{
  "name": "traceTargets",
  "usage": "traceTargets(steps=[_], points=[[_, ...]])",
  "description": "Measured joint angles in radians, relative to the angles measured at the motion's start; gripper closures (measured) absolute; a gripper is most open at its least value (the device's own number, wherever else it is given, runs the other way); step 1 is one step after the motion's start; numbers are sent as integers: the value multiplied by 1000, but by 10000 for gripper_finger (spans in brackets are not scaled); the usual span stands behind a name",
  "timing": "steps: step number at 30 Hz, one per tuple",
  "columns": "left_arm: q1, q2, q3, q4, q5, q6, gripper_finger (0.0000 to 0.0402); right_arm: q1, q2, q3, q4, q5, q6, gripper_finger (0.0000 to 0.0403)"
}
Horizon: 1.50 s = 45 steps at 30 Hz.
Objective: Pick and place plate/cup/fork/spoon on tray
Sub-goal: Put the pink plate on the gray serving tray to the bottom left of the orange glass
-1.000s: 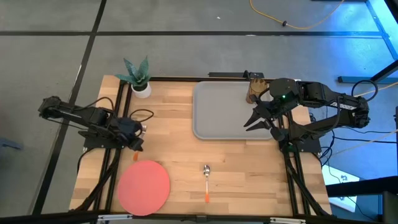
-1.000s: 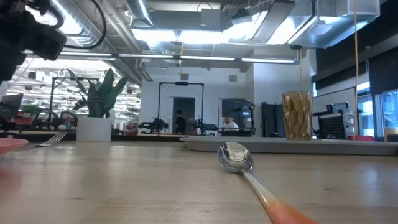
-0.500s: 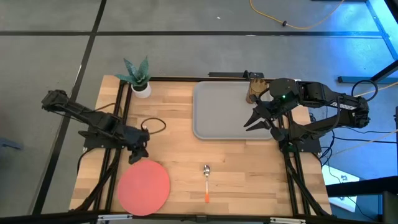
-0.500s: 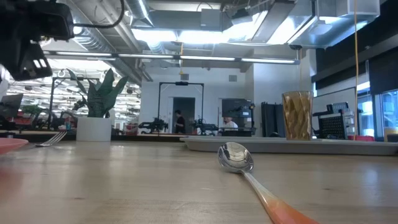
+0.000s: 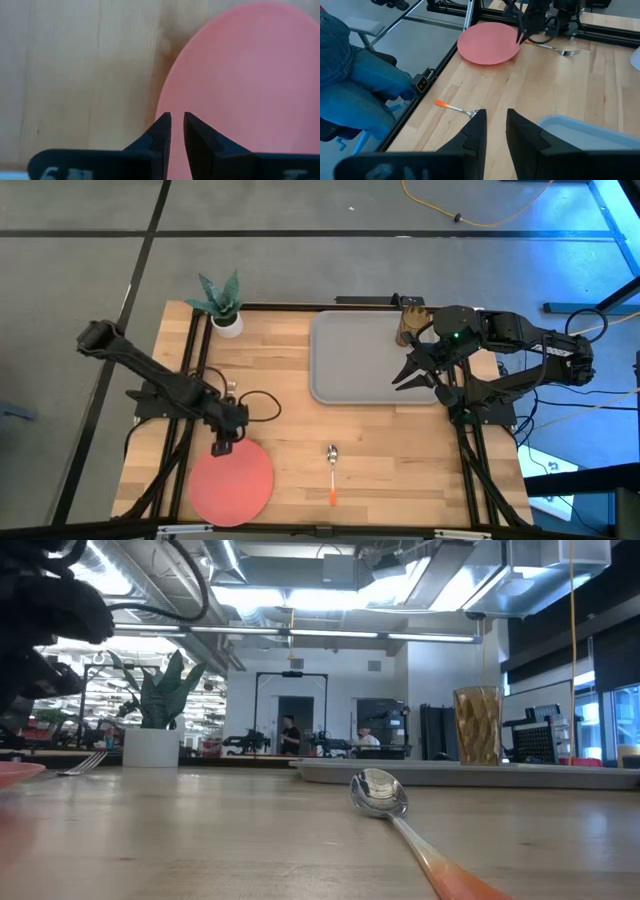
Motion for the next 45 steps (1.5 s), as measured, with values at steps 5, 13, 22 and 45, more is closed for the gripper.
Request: traceTargets(steps=[5, 13, 22, 45], points=[[-13, 47, 0, 5, -48, 23, 356, 0, 0, 0, 0, 0, -30, 330], [-15, 65, 0, 12, -40, 19, 356, 0, 0, 0, -1, 0, -52, 330], [-14, 65, 0, 12, -43, 14, 356, 0, 0, 0, -1, 0, -52, 330], [-22, 123, -1, 44, -42, -64, 356, 0, 0, 0, -1, 0, -52, 330]])
